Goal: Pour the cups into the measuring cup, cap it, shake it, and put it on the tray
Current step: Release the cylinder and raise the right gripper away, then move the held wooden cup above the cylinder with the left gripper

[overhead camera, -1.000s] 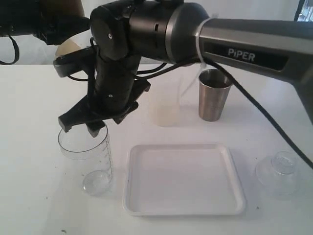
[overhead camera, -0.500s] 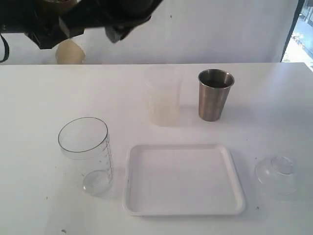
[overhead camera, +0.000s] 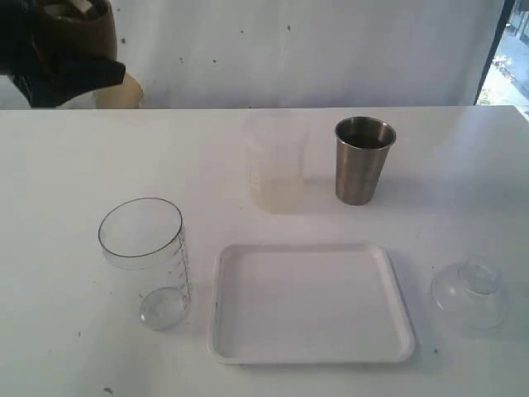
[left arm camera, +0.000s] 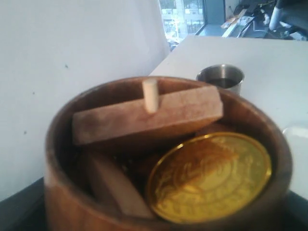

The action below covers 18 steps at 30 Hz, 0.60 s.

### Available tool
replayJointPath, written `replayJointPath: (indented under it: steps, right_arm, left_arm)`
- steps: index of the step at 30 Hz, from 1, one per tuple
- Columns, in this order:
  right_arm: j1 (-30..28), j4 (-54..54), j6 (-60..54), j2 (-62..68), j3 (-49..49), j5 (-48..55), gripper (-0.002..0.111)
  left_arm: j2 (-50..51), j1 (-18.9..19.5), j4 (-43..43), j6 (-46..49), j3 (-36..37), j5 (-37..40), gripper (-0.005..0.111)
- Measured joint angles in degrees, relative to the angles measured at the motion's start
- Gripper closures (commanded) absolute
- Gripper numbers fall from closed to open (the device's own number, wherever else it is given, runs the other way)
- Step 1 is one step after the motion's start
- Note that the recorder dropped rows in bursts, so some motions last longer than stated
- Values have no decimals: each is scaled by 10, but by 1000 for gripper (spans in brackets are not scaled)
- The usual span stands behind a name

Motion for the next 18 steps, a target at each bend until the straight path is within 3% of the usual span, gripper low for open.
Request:
replayJointPath:
  steps: [6,18]
  right_arm:
    - [0,-11,18,-124,139,-52,108]
    - [0,-30,29,-188,286,-129,108]
  left_arm:
    - [-13,20,-81,167,99,22,107]
    - [-10,20,-143,295,185,25,107]
